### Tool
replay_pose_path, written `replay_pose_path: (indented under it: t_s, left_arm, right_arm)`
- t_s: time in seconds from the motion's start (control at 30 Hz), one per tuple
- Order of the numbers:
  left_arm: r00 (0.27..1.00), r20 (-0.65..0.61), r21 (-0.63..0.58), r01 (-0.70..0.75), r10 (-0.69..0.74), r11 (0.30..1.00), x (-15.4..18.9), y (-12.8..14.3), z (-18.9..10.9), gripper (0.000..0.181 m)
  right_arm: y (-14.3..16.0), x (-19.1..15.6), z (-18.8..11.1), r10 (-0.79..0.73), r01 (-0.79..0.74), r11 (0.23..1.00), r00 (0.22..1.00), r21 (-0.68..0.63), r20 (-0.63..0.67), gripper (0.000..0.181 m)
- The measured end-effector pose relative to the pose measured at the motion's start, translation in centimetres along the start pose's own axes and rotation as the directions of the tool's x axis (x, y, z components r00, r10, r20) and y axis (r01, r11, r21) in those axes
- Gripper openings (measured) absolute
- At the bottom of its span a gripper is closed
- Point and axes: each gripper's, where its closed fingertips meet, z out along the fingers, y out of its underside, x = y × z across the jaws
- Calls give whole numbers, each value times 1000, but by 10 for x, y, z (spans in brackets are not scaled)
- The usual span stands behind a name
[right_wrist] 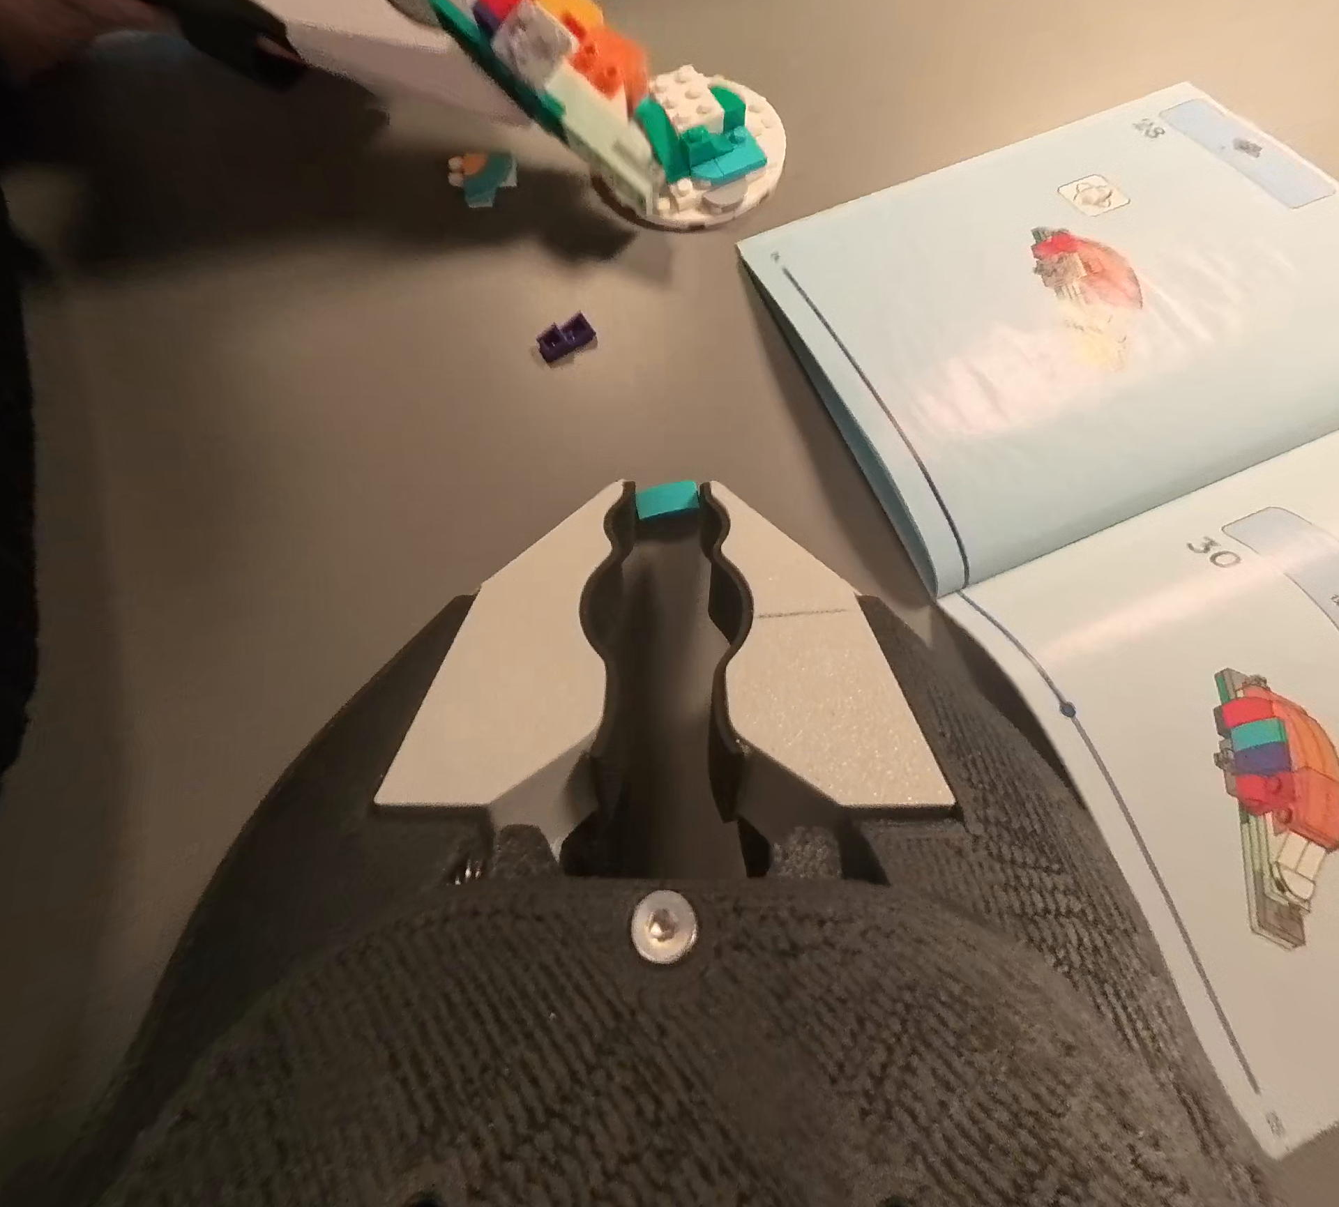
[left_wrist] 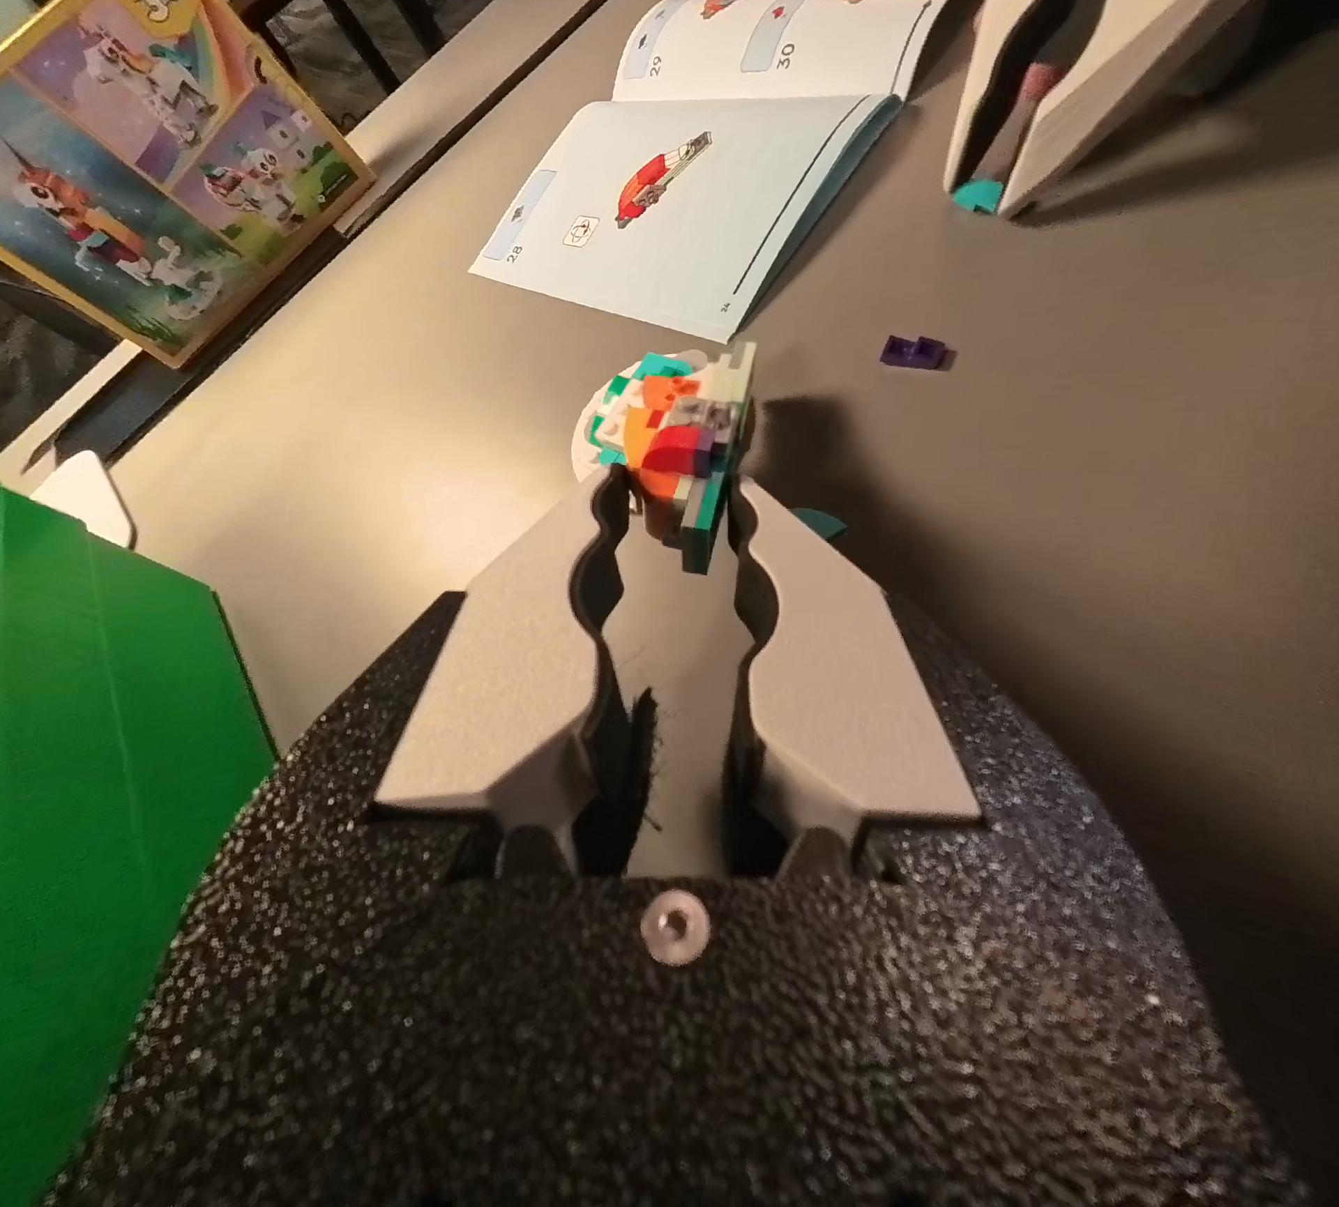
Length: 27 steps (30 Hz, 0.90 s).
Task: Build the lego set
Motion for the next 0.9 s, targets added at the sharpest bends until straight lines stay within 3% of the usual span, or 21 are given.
replay_pose_path:
  t_s: [0.03, 0.17, 0.3, 0.5, 0.9]
  left_arm:
    - [1000, -4, 1, -10, 10, 1000, 1, 0, 0, 25]
    - [998, -55, 67, 13, -10, 998, 7, -11, -3, 25]
    - [992, -122, 138, 59, -42, 989, 13, -21, -9, 24]
    - [985, -167, 197, 66, -32, 978, 18, -29, -16, 24]
    - [986, -159, 253, -10, 51, 967, 27, -35, -19, 24]
  right_arm:
    - [-9, -2, -1, -2, 2, 999, 1000, 37, 8, 16]
    - [-74, -22, -1, -80, 56, 974, 992, 218, 102, 16]
    - [-112, -45, 12, -233, 182, 952, 952, 247, 196, 16]
    - [-118, -59, 33, -337, 296, 938, 903, 181, 266, 16]
    - [-112, -64, 33, -349, 327, 937, 873, 122, 341, 16]
